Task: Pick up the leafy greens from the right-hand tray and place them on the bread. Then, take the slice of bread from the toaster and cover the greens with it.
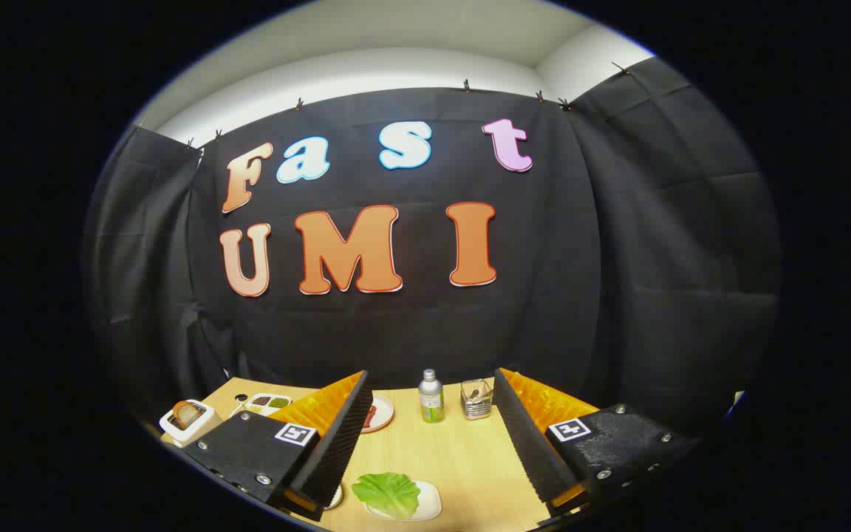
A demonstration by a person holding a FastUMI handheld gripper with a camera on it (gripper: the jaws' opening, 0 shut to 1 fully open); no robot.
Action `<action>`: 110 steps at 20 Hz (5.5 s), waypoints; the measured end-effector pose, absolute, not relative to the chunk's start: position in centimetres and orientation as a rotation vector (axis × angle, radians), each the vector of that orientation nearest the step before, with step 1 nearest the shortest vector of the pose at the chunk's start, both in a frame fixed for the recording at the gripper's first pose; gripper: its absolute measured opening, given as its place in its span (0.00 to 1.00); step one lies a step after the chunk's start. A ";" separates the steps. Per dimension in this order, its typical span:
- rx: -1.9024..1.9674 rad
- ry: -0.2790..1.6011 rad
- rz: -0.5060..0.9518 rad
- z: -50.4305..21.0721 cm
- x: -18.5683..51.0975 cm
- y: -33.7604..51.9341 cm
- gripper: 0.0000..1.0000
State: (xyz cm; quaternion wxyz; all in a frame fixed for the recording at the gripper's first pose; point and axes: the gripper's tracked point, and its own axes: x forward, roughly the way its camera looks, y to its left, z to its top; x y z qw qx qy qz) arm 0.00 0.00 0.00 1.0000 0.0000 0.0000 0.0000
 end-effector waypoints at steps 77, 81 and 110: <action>-0.337 1.178 0.158 -36.2 5.6 5.3 0.05; -0.299 1.129 0.162 -33.0 5.0 6.7 0.04; -0.332 1.134 0.399 -35.7 1.5 25.6 0.21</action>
